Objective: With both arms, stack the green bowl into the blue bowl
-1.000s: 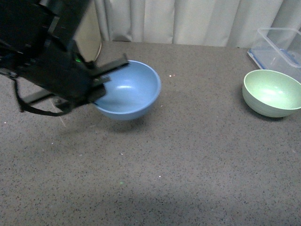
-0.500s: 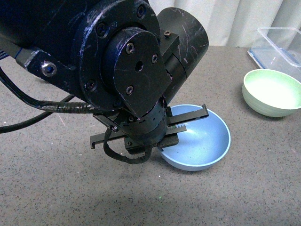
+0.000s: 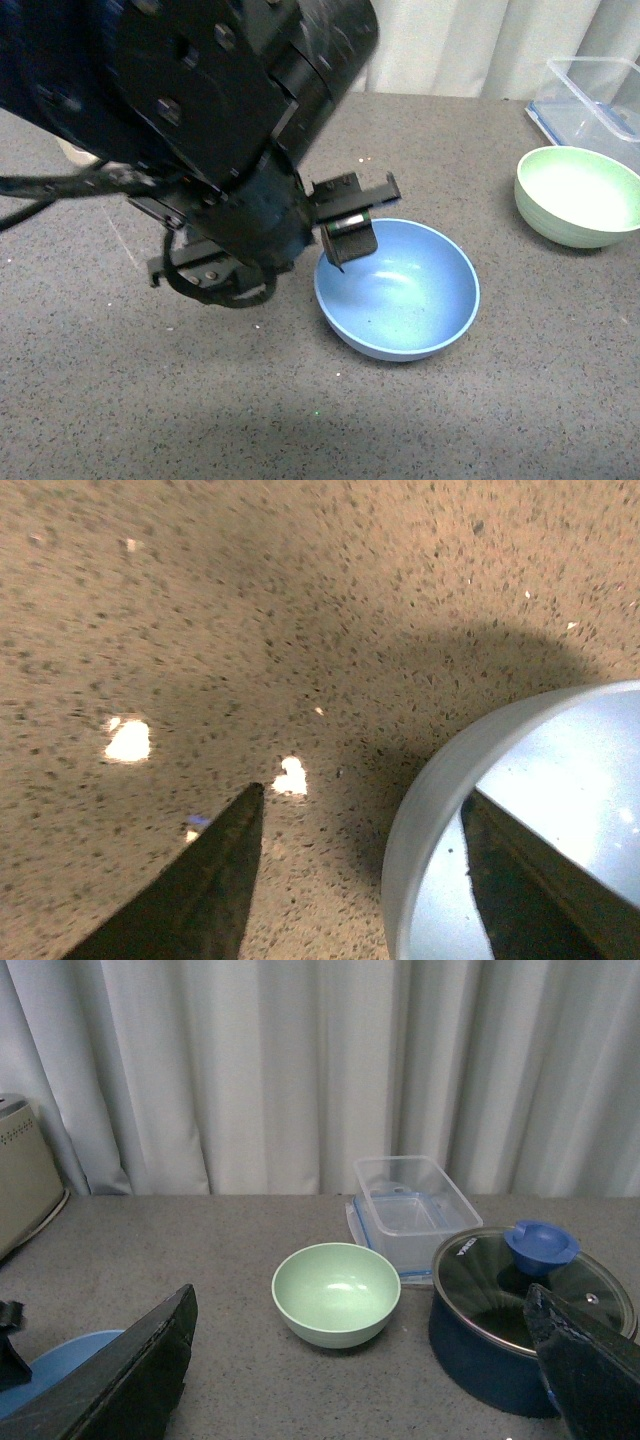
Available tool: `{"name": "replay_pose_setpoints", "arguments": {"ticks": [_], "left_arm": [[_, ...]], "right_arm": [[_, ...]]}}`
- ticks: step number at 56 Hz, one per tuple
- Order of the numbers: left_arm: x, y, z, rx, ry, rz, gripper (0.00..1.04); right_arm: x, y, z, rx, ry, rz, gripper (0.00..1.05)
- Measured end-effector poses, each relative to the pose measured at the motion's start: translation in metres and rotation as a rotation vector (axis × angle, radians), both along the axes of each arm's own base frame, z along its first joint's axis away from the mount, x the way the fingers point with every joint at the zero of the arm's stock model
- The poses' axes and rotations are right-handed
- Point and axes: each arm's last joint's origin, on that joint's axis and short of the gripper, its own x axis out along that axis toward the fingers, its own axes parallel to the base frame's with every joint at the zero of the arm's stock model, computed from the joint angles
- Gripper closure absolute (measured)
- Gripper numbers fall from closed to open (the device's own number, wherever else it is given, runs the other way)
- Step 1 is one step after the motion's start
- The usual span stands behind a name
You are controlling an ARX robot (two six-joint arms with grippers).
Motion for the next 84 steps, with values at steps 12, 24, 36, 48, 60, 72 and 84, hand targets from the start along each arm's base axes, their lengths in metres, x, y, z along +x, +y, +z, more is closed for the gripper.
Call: {"name": "replay_pose_setpoints", "arguments": {"ticks": [12, 24, 36, 48, 60, 72, 84], "left_arm": [[-0.026, 0.060, 0.036, -0.017, -0.099, 0.092, 0.05], [-0.069, 0.120, 0.006, 0.206, -0.580, 0.036, 0.33], [-0.104, 0.150, 0.056, 0.288, -1.071, 0.006, 0.69], [-0.133, 0.170, 0.060, 0.331, -1.034, -0.026, 1.01], [-0.157, 0.183, 0.060, 0.338, -1.033, -0.027, 1.01], [-0.176, 0.198, 0.063, 0.345, -1.040, -0.020, 1.01], [-0.186, 0.198, 0.068, 0.343, -1.057, -0.022, 1.01]], "right_arm": [[0.000, 0.000, 0.000, 0.000, 0.000, 0.000, 0.09], [0.000, 0.000, 0.000, 0.000, 0.000, 0.000, 0.09], [0.000, 0.000, 0.000, 0.000, 0.000, 0.002, 0.09], [0.000, 0.000, 0.000, 0.000, 0.002, 0.000, 0.09], [0.000, 0.000, 0.000, 0.000, 0.000, 0.000, 0.09], [0.000, 0.000, 0.000, 0.000, 0.000, 0.000, 0.09], [0.000, 0.000, 0.000, 0.000, 0.000, 0.000, 0.09]]}}
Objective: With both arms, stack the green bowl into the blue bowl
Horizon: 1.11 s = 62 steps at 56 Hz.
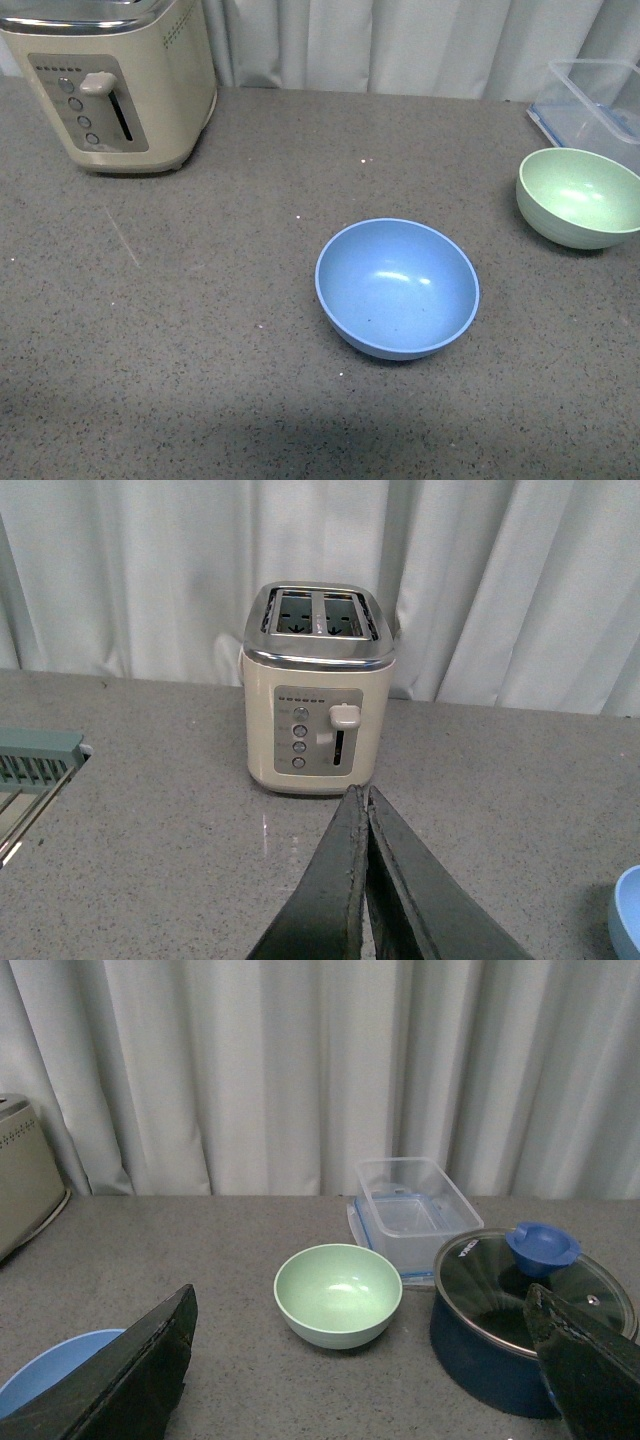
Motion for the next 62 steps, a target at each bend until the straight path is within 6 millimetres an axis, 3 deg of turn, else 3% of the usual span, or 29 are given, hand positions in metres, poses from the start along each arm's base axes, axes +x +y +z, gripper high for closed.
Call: {"name": "replay_pose_setpoints", "arguments": {"ticks": [62], "left_arm": [[-0.038, 0.000, 0.000, 0.000, -0.006, 0.000, 1.01]], "right_arm": [[0.000, 0.000, 0.000, 0.000, 0.000, 0.000, 0.09]]}}
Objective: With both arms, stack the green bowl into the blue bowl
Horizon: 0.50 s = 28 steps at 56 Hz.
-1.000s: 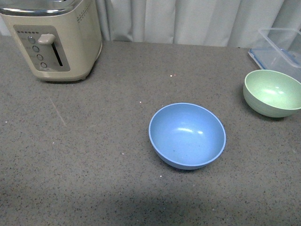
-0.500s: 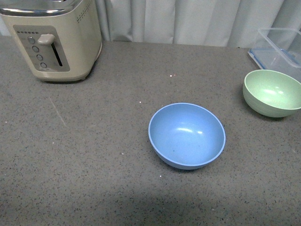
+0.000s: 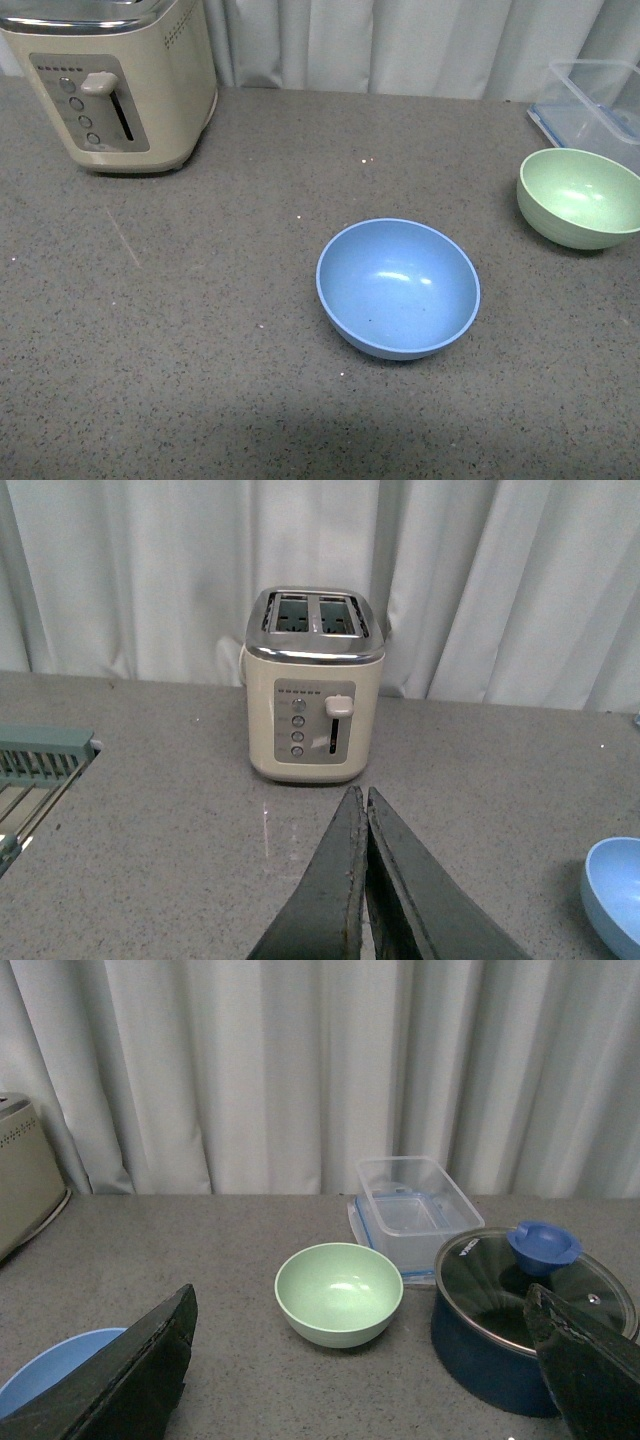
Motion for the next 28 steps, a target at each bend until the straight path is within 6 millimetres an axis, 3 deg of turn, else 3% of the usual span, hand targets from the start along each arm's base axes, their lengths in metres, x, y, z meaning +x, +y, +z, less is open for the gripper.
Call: {"name": "replay_pose_setpoints", "arguments": {"ticks": [7, 16, 24, 28], "left_arm": [[0.000, 0.000, 0.000, 0.000, 0.002, 0.000, 0.98], [0.000, 0.000, 0.000, 0.000, 0.002, 0.000, 0.70], [0.000, 0.000, 0.000, 0.000, 0.000, -0.001, 0.38], [0.000, 0.000, 0.000, 0.000, 0.000, 0.000, 0.22]], "right_arm": [[0.000, 0.000, 0.000, 0.000, 0.000, 0.000, 0.09], [0.001, -0.001, -0.002, 0.027, 0.055, -0.048, 0.09], [0.040, -0.003, 0.019, 0.053, 0.113, -0.017, 0.09], [0.073, -0.005, 0.027, 0.002, 0.149, 0.047, 0.09]]}}
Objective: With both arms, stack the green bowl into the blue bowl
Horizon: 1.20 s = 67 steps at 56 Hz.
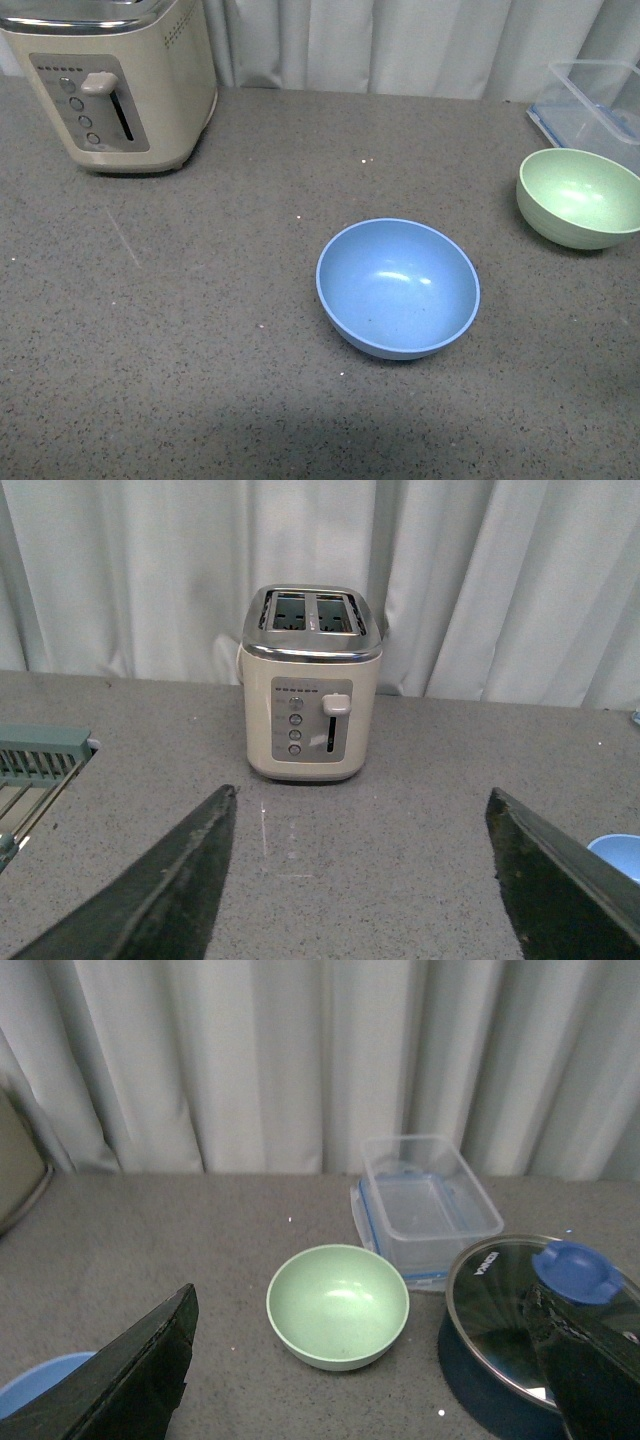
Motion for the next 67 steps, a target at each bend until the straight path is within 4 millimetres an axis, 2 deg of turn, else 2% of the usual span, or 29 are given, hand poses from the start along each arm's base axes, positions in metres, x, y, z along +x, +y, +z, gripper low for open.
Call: {"name": "replay_pose_setpoints", "arguments": {"ticks": [4, 8, 16, 22, 30, 41, 67], "left_arm": [[0.000, 0.000, 0.000, 0.002, 0.000, 0.000, 0.05], [0.000, 0.000, 0.000, 0.002, 0.000, 0.003, 0.07], [0.000, 0.000, 0.000, 0.003, 0.000, 0.000, 0.06], [0.000, 0.000, 0.000, 0.003, 0.000, 0.000, 0.06], [0.000, 0.000, 0.000, 0.003, 0.000, 0.000, 0.06], [0.000, 0.000, 0.000, 0.003, 0.000, 0.000, 0.06], [0.000, 0.000, 0.000, 0.003, 0.000, 0.000, 0.06]], "right_arm": [[0.040, -0.002, -0.007, -0.056, 0.136, 0.077, 0.09], [0.066, -0.001, -0.019, -0.100, 0.250, 0.163, 0.09], [0.102, -0.001, -0.027, -0.186, 0.352, 0.245, 0.09], [0.135, 0.003, -0.038, -0.284, 0.464, 0.320, 0.09], [0.160, 0.010, -0.053, -0.347, 0.567, 0.417, 0.09], [0.188, 0.015, -0.071, -0.418, 0.608, 0.472, 0.09], [0.209, 0.024, -0.107, -0.460, 0.711, 0.526, 0.09]]}}
